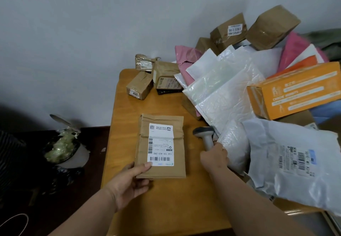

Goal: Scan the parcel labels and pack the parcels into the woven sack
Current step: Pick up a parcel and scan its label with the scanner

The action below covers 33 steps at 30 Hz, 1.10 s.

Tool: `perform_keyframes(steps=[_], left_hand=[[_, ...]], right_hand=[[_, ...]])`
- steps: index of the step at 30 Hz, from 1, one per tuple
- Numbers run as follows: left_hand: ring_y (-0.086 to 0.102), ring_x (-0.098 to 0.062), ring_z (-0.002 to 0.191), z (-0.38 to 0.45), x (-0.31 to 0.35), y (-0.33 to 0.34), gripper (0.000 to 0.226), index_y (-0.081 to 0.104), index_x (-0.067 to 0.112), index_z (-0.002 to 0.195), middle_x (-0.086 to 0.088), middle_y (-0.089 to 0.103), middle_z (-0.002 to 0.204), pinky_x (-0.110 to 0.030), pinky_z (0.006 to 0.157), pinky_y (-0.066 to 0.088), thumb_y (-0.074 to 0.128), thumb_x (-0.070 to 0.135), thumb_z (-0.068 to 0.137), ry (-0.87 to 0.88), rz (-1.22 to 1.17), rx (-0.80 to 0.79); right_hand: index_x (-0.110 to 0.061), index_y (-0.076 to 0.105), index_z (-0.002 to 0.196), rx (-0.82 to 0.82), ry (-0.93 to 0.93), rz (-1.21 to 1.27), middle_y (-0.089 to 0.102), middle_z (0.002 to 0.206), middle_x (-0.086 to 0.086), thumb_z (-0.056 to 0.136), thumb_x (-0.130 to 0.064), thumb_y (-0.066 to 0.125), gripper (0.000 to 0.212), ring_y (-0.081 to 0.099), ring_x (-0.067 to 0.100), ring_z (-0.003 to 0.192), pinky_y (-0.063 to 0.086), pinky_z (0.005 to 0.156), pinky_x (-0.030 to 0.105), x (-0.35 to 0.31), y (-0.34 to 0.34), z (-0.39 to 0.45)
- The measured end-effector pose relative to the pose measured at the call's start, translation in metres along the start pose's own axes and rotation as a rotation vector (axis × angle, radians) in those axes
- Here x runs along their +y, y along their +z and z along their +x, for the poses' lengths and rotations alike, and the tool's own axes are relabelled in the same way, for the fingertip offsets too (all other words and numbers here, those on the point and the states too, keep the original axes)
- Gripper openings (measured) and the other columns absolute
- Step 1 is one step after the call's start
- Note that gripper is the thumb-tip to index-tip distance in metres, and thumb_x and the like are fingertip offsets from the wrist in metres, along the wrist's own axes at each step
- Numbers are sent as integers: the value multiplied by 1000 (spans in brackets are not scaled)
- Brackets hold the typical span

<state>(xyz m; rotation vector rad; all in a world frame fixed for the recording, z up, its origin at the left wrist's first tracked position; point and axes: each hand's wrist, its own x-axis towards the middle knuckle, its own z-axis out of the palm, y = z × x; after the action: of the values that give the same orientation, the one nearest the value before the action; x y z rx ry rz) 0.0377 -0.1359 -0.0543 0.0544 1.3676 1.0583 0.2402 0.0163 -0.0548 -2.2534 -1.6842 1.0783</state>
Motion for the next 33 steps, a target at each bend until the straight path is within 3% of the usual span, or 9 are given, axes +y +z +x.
perform_keyframes(steps=[8, 11, 15, 18, 22, 25, 27, 30, 33], left_hand=[[61, -25, 94, 1, -14, 1, 69, 61, 14, 129, -9, 68, 104, -40, 81, 55, 81, 28, 64, 0, -63, 49], [62, -25, 94, 0, -20, -1, 66, 60, 15, 129, -9, 69, 107, -38, 79, 57, 80, 24, 67, 11, -101, 65], [62, -27, 97, -3, -27, -2, 77, 55, 15, 136, -11, 67, 114, -39, 78, 58, 82, 24, 65, 24, -139, 92], [63, -26, 96, -9, -29, -1, 79, 52, 15, 139, -11, 68, 113, -39, 79, 57, 83, 24, 66, 47, -130, 98], [63, -26, 92, -19, -30, 1, 78, 56, 14, 135, -10, 69, 107, -39, 78, 56, 83, 27, 63, 77, -128, 103], [62, -27, 92, -28, -31, 1, 71, 61, 13, 129, -11, 67, 109, -39, 79, 55, 82, 28, 62, 102, -147, 106], [62, -27, 93, -34, -34, 0, 70, 62, 13, 128, -12, 66, 112, -40, 80, 55, 81, 28, 62, 119, -155, 113], [62, -28, 95, -41, -41, -3, 76, 58, 13, 132, -12, 66, 115, -40, 81, 55, 82, 27, 61, 143, -171, 130], [63, -29, 98, -49, -47, -6, 80, 56, 14, 135, -12, 66, 116, -41, 80, 55, 83, 26, 61, 159, -199, 150]], right_hand=[[-12, 38, 141, -32, -88, -113, 55, 131, 13, 94, -41, 61, 59, 56, 34, 117, 47, 98, 48, 20, 13, 20], [-7, 43, 134, -173, -61, 34, 58, 124, 18, 93, -23, 63, 48, 60, 30, 99, 54, 81, 41, 15, 17, 25], [-9, 45, 134, -289, -14, 147, 58, 113, 16, 93, -20, 55, 43, 56, 26, 85, 41, 58, 30, 10, 13, 22], [-12, 48, 127, -353, 68, 404, 54, 100, 13, 93, -12, 53, 34, 54, 26, 80, 44, 61, 32, 10, 7, 9], [-20, 51, 115, -499, 68, 635, 60, 107, 13, 89, -2, 53, 31, 69, 24, 76, 49, 52, 28, 14, 2, -17], [-24, 53, 110, -505, 46, 776, 69, 108, 15, 86, 2, 56, 36, 71, 20, 69, 52, 62, 34, 20, 0, -34], [-24, 53, 112, -480, 27, 828, 69, 107, 15, 82, 3, 56, 40, 67, 20, 67, 49, 57, 32, 25, -3, -46], [-24, 57, 112, -454, -14, 876, 67, 95, 9, 81, -4, 61, 38, 60, 18, 66, 41, 47, 28, 33, -10, -64], [-22, 64, 111, -492, -23, 923, 66, 76, 5, 89, -26, 67, 23, 59, 17, 63, 43, 53, 30, 39, -20, -81]])
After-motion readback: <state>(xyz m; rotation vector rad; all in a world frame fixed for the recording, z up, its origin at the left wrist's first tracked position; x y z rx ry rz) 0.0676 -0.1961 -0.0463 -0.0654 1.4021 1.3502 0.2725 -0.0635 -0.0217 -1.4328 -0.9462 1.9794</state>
